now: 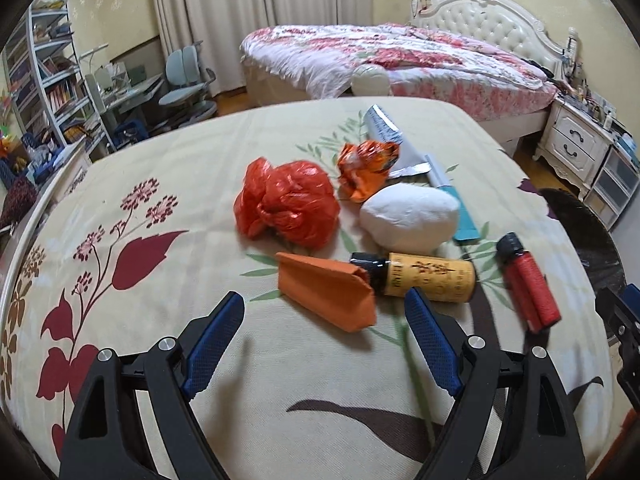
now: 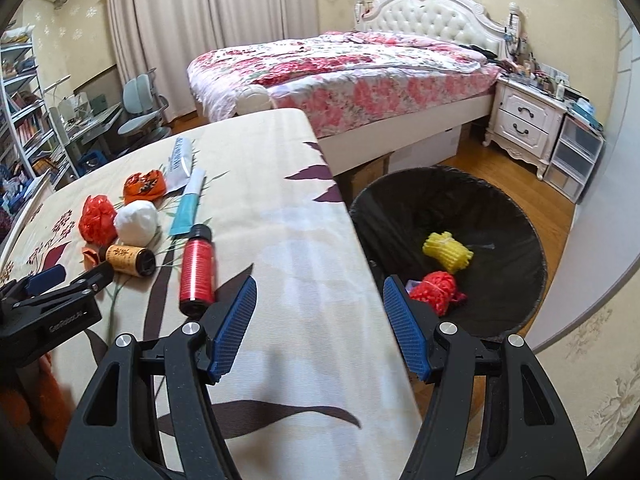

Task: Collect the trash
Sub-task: 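Move both open tools back toward the remaining items on the bed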

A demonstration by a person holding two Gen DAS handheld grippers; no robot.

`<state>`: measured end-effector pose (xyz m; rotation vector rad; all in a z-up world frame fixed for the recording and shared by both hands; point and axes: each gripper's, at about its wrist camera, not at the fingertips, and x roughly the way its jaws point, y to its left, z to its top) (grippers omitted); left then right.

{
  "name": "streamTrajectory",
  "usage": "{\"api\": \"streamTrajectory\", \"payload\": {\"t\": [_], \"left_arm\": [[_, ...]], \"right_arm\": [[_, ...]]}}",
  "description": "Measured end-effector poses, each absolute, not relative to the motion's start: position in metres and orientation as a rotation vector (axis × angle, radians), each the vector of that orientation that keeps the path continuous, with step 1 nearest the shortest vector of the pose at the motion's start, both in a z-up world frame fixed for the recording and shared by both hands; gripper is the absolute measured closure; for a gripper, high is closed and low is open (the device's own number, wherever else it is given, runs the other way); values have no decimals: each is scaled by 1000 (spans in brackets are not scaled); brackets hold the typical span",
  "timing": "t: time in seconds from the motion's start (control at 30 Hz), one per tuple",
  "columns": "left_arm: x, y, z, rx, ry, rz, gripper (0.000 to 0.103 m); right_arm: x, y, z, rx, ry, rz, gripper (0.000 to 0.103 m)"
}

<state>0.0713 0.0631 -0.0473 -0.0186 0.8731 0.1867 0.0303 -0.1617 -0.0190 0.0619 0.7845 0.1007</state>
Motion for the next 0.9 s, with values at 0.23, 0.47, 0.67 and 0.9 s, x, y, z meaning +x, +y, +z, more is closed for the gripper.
{"api": "streamTrajectory", "payload": {"t": [0.23, 0.47, 0.67, 0.9], "left_arm": [[68, 91, -53, -106, 922, 204, 21], [55, 116, -53, -120, 926, 243, 21], [50, 119, -44, -127, 891, 221, 21], [72, 107, -45, -97, 879, 169, 44]], "right_arm": [[29, -148, -19, 46, 785, 135, 39], [27, -142, -21, 42, 793, 151, 39], [28, -137, -19, 33, 790, 160, 39], [33, -127, -21, 25, 801, 175, 39]]}}
